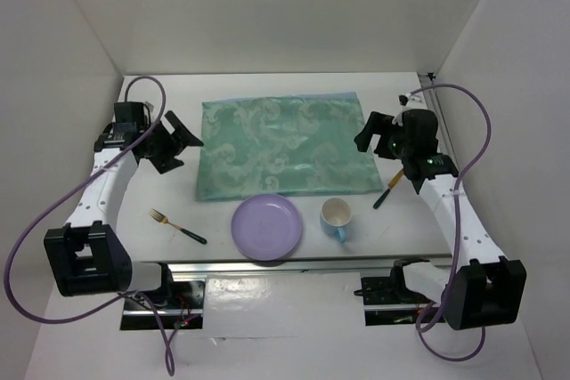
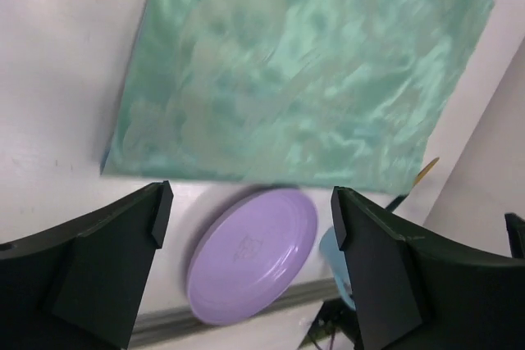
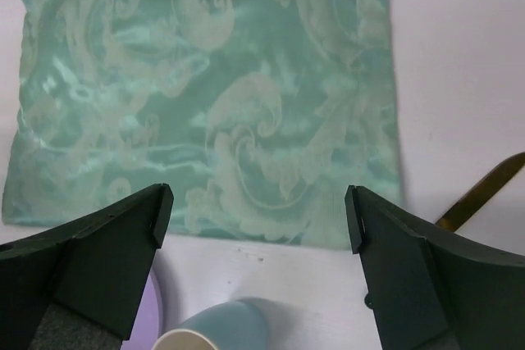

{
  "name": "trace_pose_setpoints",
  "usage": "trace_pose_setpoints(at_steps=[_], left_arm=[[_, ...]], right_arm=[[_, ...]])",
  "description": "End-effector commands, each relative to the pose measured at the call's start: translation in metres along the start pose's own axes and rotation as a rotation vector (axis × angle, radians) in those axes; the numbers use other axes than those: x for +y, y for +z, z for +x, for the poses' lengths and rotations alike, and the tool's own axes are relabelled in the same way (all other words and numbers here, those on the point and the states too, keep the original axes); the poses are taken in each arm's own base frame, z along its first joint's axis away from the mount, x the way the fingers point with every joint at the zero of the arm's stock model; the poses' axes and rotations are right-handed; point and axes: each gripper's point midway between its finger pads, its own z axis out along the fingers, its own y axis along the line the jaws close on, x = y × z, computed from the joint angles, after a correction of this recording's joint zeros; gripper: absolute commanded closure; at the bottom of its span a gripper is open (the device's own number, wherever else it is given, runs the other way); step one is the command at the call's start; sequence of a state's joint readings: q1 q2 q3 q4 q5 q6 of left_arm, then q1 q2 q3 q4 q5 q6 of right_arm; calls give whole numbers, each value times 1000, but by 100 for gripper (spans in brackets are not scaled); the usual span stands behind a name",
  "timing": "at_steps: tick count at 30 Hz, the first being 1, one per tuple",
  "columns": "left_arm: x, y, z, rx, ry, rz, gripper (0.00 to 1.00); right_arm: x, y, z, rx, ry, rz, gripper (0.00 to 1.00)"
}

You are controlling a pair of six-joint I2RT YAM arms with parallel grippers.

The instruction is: Set the dinner table for one person

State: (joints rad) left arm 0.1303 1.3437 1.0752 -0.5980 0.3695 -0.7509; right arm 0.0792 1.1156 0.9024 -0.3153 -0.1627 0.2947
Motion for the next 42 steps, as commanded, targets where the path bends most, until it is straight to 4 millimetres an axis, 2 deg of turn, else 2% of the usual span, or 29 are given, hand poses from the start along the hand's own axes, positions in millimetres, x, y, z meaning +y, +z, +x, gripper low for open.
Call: trace_pose_setpoints(at_steps=[1,2,3,4,5,6,7,8,9,10,11,13,15,17,18,20,22,23,24,25,31,32,33,34,38,41,42], left_arm=[[-38,-29,-43,-176,141,48,3],[-39,-20,-46,-156,150,40,19],[-50,-20,-49,-151,175,41,30],[-55,-14,-52,-141,193,41,44],[-57,-6,-51,-112,209,40,58],[-55,14,-57,-80,210,4,92],[-48,24,-52,-32,196,-37,100],[-45,38,-47,8,207,-56,100],[-39,48,-46,40,194,-80,100],[-32,71,-38,98,191,-122,100],[-24,81,-30,137,200,-144,100],[-16,96,-22,175,203,-183,100],[1,115,-4,239,202,-243,100],[16,126,2,242,202,-328,100],[29,135,5,260,197,-366,100],[29,145,5,268,192,-382,100],[42,158,8,294,176,-433,100],[44,160,4,289,170,-458,100],[49,168,6,302,155,-474,100],[51,173,6,306,154,-477,100],[52,194,-6,316,153,-513,100],[52,195,-7,321,152,-517,100],[50,196,-9,314,154,-511,100],[50,196,-9,314,154,-511,100],[56,188,-8,299,151,-545,100],[62,174,-8,297,132,-553,100],[73,172,-3,305,121,-564,100]], right_arm=[[2,-14,-38,-95,-11,34,0],[3,-12,-40,-80,18,39,8],[0,-8,-41,-63,25,53,14],[-5,1,-37,-11,46,81,20],[-8,7,-34,17,59,101,35],[-11,14,-27,51,75,114,68],[-19,29,-13,127,101,136,86],[-21,36,-5,168,108,134,95],[-21,45,2,201,114,128,100],[-24,60,17,267,128,121,100],[-25,68,24,295,135,119,100],[-31,85,44,366,131,135,100],[-35,96,53,391,127,151,100],[-44,108,66,430,150,188,97],[-45,110,71,442,161,195,97],[-49,115,87,463,183,215,96],[-53,117,96,469,212,236,93],[-58,117,106,483,222,258,93],[-58,119,103,468,238,267,93],[-64,119,113,487,248,292,93],[-69,116,146,558,297,334,93],[-71,116,149,554,317,350,94],[-71,112,160,579,312,356,94],[-70,109,161,576,324,359,94],[-69,101,172,591,330,364,96],[-63,99,176,607,316,359,96],[-61,97,182,620,307,357,96]])
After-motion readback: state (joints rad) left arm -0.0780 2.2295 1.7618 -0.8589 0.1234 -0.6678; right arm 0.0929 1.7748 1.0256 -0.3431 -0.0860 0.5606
